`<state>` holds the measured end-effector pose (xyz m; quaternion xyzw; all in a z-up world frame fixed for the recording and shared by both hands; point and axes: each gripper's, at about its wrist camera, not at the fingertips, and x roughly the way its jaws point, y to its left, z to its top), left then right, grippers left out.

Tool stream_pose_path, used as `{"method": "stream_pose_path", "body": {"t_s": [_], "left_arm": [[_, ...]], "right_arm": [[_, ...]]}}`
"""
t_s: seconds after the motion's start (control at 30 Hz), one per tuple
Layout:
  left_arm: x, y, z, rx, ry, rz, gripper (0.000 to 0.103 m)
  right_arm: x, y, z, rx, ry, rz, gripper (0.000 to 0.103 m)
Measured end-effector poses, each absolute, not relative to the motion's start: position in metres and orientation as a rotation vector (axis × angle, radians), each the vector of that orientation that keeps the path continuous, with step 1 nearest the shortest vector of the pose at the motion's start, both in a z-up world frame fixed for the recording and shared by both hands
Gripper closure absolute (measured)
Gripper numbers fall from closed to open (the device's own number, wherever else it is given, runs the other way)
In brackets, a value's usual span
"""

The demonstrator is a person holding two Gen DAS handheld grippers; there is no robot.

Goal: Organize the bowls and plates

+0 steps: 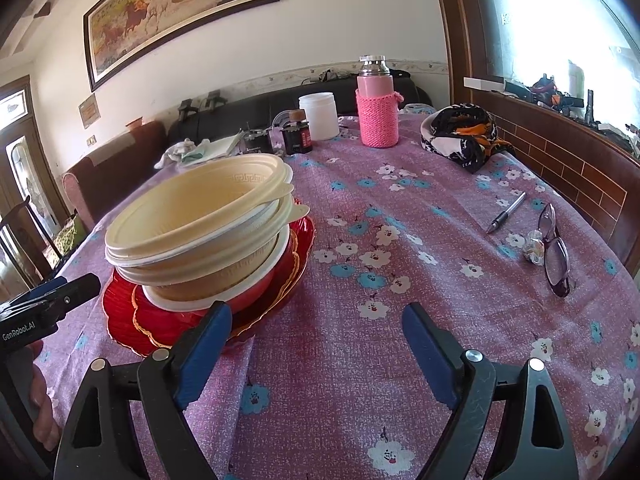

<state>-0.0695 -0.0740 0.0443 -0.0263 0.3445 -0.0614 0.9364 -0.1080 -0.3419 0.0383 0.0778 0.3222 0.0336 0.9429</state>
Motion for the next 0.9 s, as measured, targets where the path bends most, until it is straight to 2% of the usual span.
{"method": "stream_pose_path", "body": {"t_s": [0.13,0.27,0.6,0.9], "left_arm": [[-0.073,-0.077,0.048,-0.055,0.682,-0.168,0.000],[-0.085,-0.057,0.054,-0.210,0.581,-0.297,0.000],[-0.071,-0.066,0.047,-0.151,0.691,-0.217,0.000],[-0.088,-0.092,0.055,0.013,0.615,-0.150,0.000]], "right_arm": [[-0.105,-0.343,0.037,0.159,0.669,0.073,0.013],[-0.106,-0.342,0.038,0.157,0.665,0.067,0.013],[-0.113,-0.340,0.042,0.151,0.628,0.066,0.013],[-0.113,-0.340,0.042,0.154,0.619,0.084,0.013]]}}
